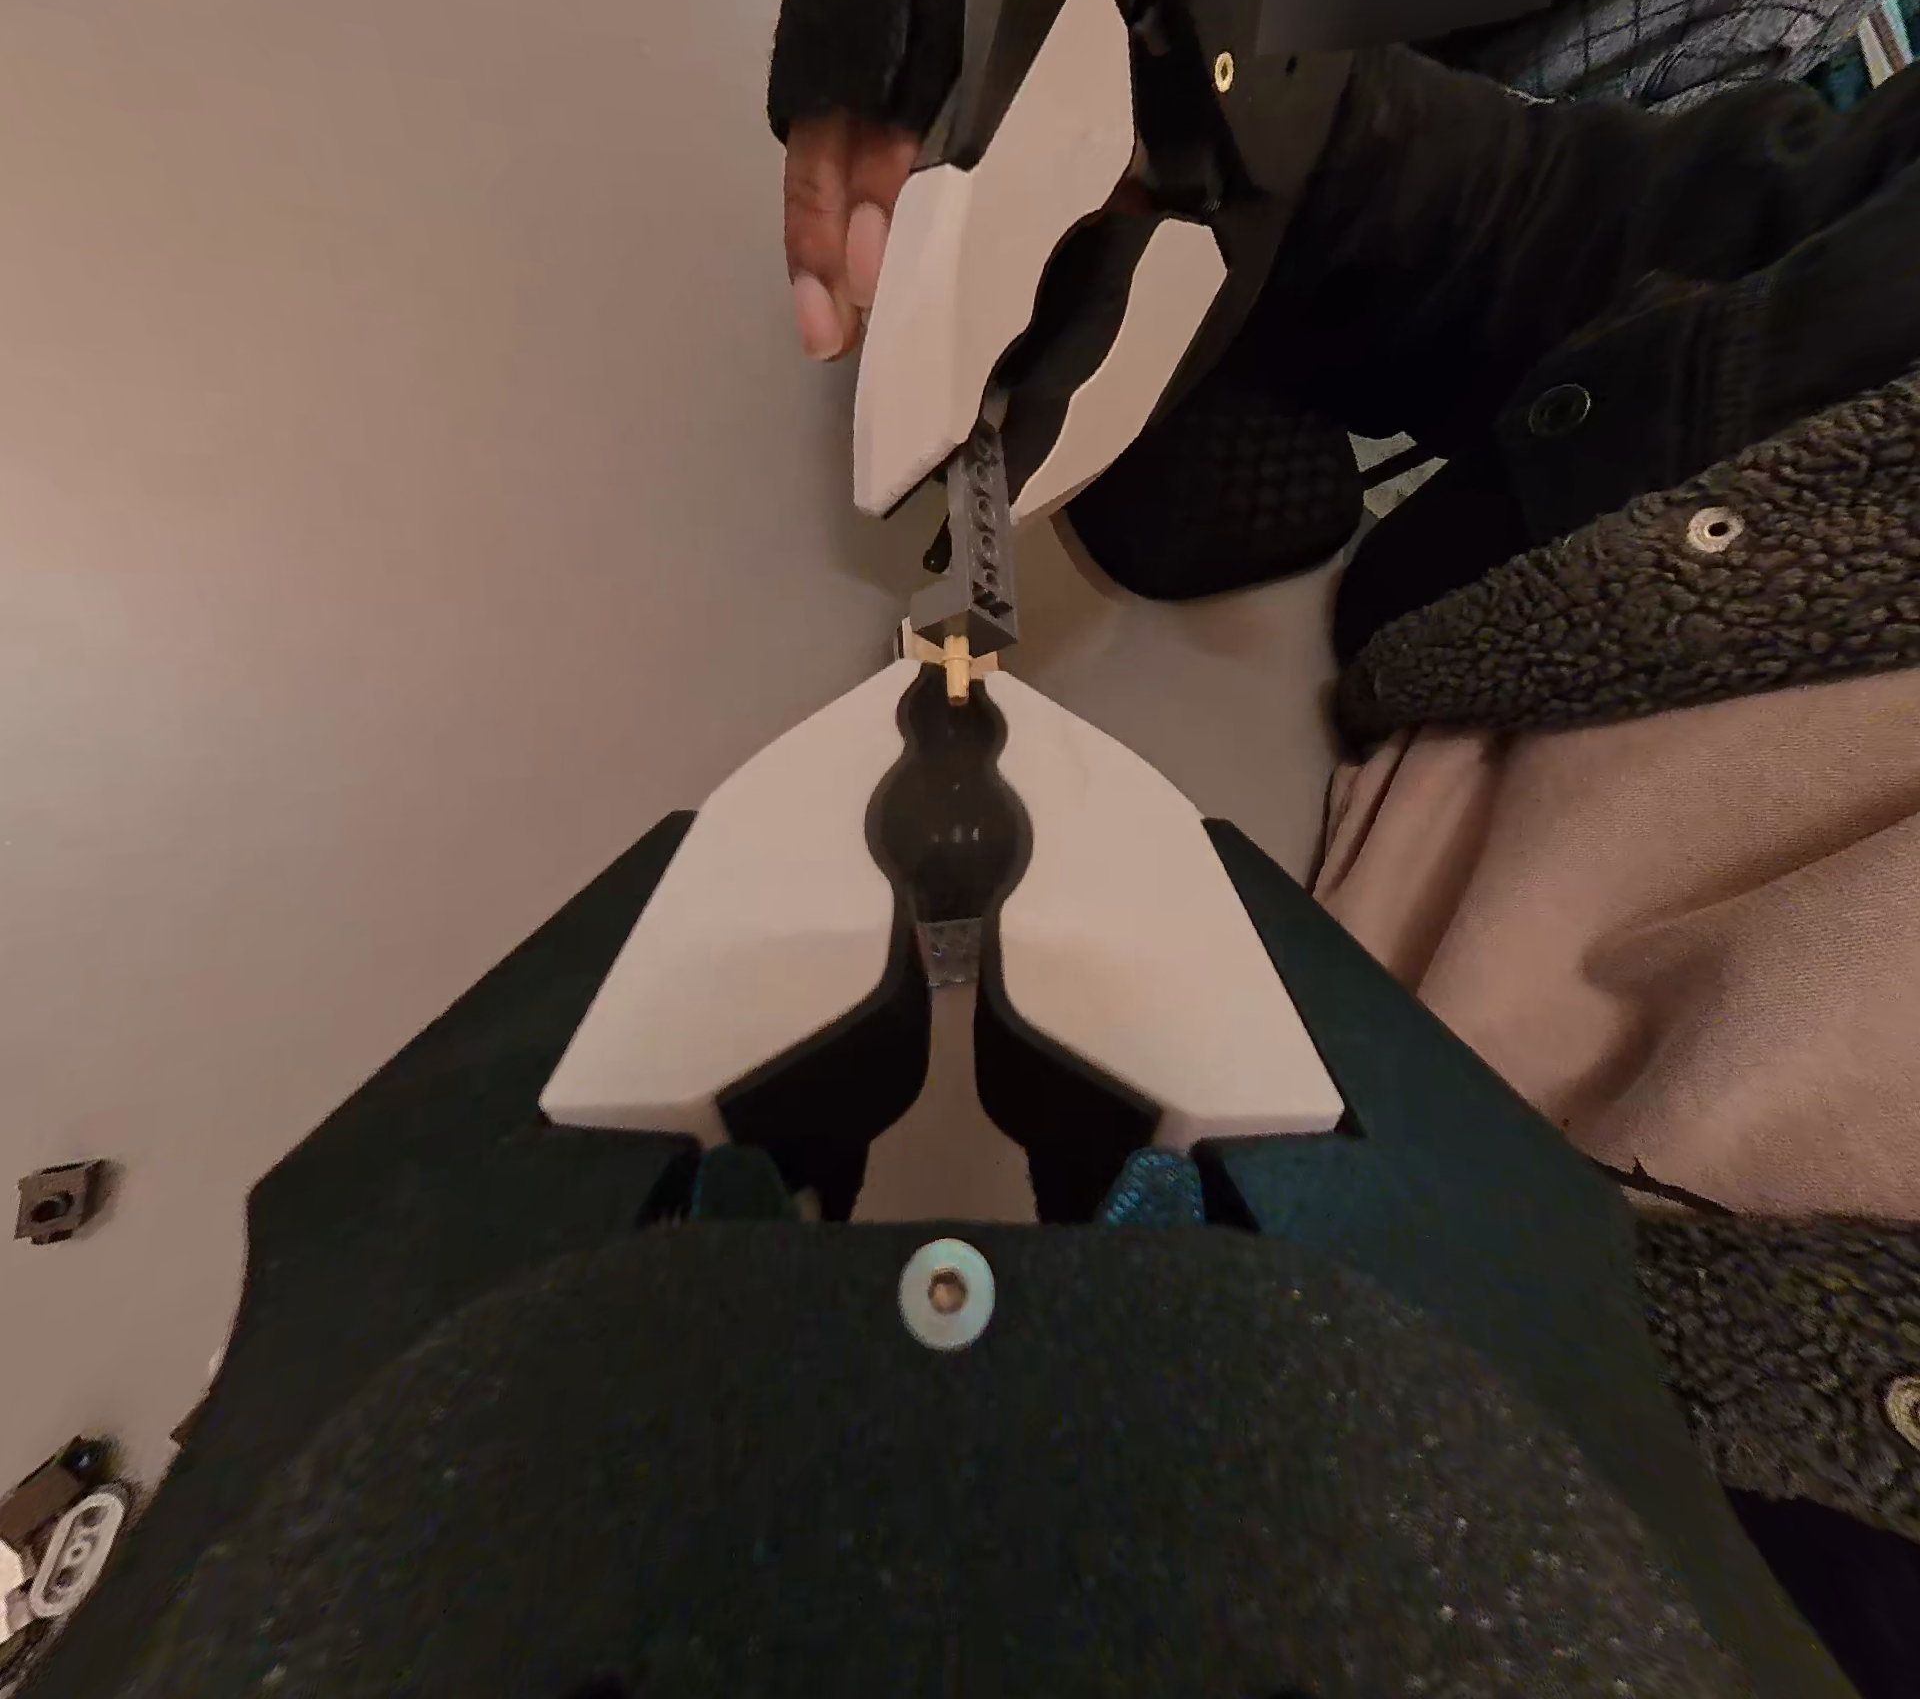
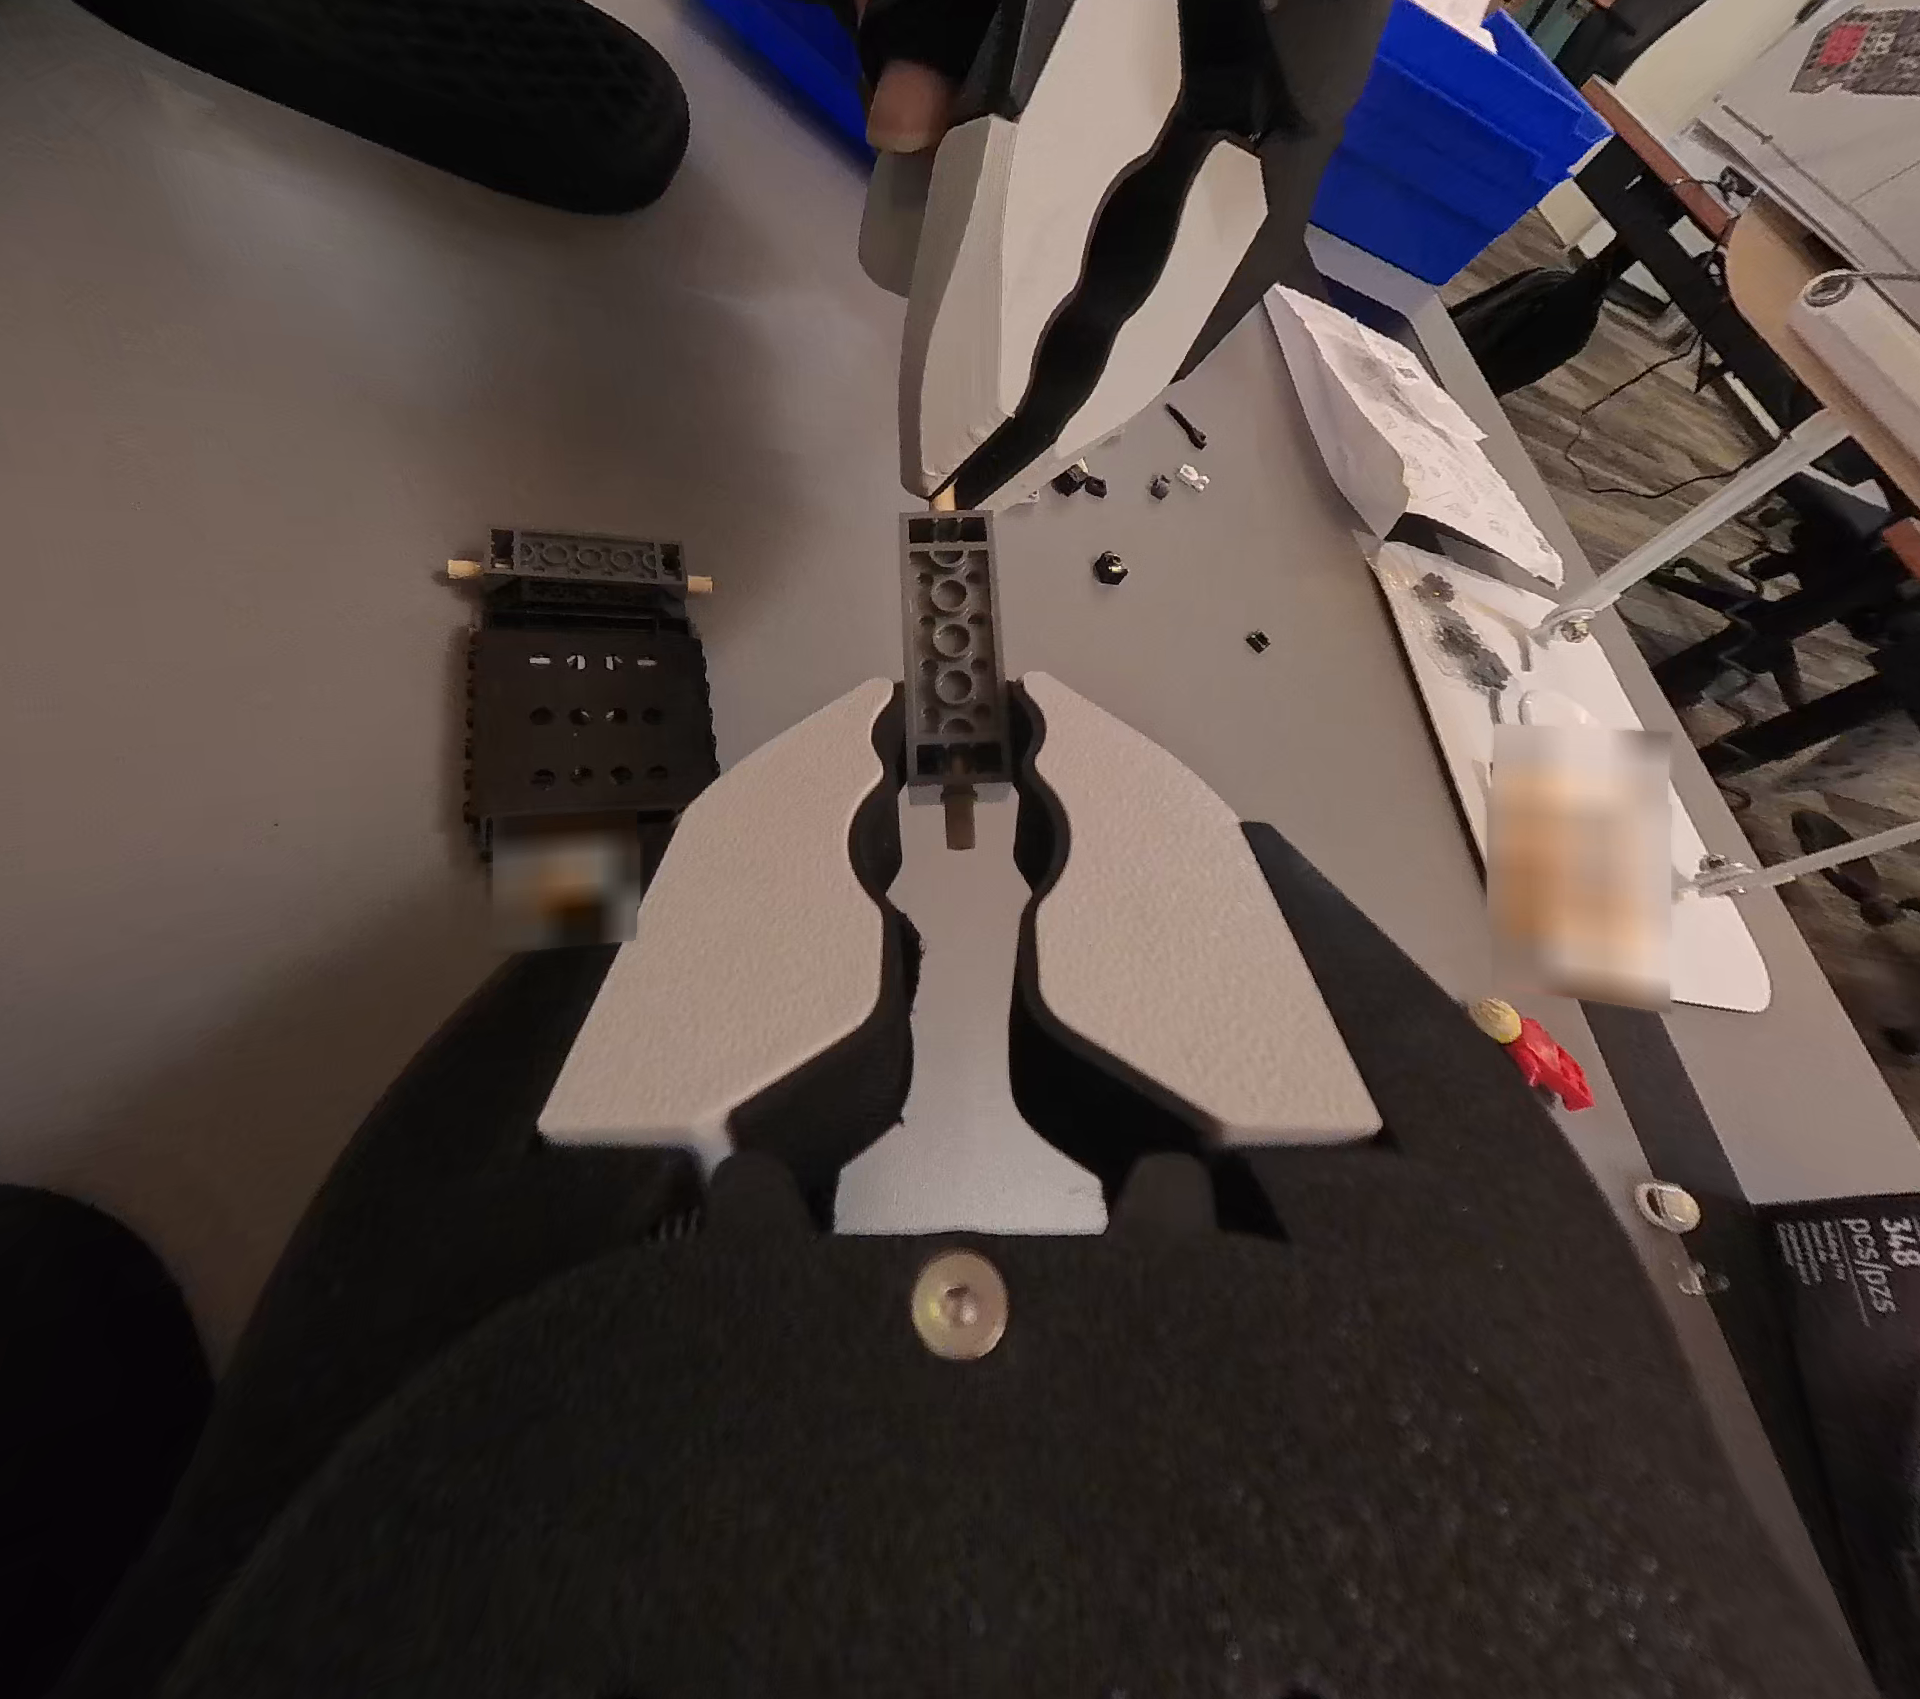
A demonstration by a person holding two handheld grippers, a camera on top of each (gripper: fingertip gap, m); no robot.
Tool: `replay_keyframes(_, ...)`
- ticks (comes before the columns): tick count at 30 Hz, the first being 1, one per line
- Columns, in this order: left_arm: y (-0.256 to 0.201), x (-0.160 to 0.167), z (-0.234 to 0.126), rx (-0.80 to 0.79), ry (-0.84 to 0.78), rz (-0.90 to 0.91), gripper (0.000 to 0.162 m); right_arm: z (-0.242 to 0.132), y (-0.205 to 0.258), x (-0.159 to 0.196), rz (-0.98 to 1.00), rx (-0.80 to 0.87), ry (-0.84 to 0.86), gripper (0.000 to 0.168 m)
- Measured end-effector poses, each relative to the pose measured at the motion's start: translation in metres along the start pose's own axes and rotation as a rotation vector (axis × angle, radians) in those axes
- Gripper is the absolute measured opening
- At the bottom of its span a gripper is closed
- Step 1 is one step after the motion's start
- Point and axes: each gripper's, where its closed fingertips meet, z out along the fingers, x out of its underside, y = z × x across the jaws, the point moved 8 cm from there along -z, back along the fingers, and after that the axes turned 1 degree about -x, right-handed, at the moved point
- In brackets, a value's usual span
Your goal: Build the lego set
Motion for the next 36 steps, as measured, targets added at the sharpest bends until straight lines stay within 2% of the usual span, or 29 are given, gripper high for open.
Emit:
replay_keyframes(26,0.0019,0.0012,0.0052,0.031,-0.065,0.031,0.003,-0.0012,0.0006,-0.0031,0.024,-0.018,-0.058,0.016)
replay_keyframes(36,0.0041,-0.0013,0.0060,-0.006,-0.067,0.071,0.004,-0.0007,-0.0014,-0.0006,0.032,-0.003,-0.048,0.016)
